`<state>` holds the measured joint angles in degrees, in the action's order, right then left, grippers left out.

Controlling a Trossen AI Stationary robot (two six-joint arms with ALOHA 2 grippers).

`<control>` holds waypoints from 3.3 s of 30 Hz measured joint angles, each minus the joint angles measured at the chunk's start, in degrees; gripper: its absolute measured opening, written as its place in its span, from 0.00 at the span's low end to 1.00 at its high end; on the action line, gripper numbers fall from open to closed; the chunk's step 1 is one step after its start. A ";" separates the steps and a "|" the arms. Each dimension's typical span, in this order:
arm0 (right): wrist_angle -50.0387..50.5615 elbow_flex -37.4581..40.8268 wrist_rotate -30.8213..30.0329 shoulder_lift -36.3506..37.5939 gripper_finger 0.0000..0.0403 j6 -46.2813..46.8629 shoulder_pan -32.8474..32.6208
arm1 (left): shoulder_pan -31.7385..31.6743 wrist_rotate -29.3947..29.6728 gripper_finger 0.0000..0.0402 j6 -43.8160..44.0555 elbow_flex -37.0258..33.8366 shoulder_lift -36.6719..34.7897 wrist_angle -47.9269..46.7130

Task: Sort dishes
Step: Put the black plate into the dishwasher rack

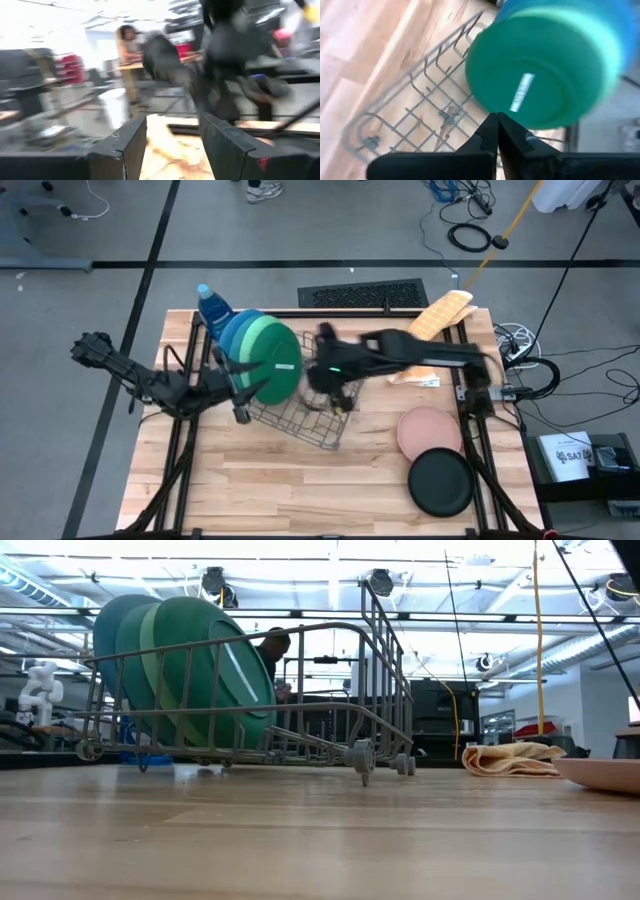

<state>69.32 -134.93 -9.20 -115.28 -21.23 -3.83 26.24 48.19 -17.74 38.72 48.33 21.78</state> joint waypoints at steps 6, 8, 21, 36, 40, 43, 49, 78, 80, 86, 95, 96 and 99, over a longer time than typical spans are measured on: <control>9.40 -0.13 -11.12 9.62 0.00 15.37 -10.79 | 0.96 -4.84 0.45 9.35 -0.54 4.10 -3.92; 15.08 -0.13 -16.67 10.50 0.00 22.66 -15.09 | 0.98 -6.45 0.45 11.13 -1.19 6.32 -4.43; 17.41 28.38 -20.03 11.32 0.00 71.82 -32.52 | 5.26 -10.42 0.03 15.92 -1.31 14.08 -1.34; 10.85 42.97 3.46 12.12 0.25 109.02 -36.35 | 15.43 -10.60 0.01 15.94 -1.31 14.28 -2.38; 6.05 42.95 3.71 12.06 0.43 114.74 -36.42 | 15.59 -10.60 0.01 15.87 -1.31 14.28 -4.81; 6.68 42.91 4.68 10.54 0.50 120.49 -36.58 | 15.47 -10.60 0.01 15.87 -1.31 14.28 -6.35; 6.24 42.96 6.08 6.60 0.50 130.11 -38.47 | 15.41 -10.58 0.01 15.48 -1.31 14.28 -9.62; -0.07 42.95 16.68 -9.14 0.21 141.20 -40.12 | 14.25 -13.46 0.01 15.46 -1.52 14.28 -13.79; -0.90 42.89 16.71 -9.09 0.10 140.97 -40.12 | 14.26 -13.54 0.01 15.43 -1.53 14.28 -13.79; 2.57 39.14 16.63 -9.05 0.03 140.62 -40.12 | 14.28 -14.90 0.01 15.41 -1.55 14.28 -13.79; 18.57 22.66 8.68 -9.11 0.01 136.23 -40.09 | 14.26 -15.22 0.01 15.37 -1.55 14.28 -13.79; 19.97 20.47 7.79 -9.11 0.01 135.51 -40.05 | 14.26 -15.22 0.01 15.35 -1.55 14.28 -13.79; 20.46 15.07 3.24 -9.00 0.01 130.82 -40.05 | 14.28 -15.24 0.01 14.52 -1.55 14.28 -13.69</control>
<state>89.78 -119.87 -5.97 -124.29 109.58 -43.88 40.51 32.95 -3.22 37.17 62.61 8.08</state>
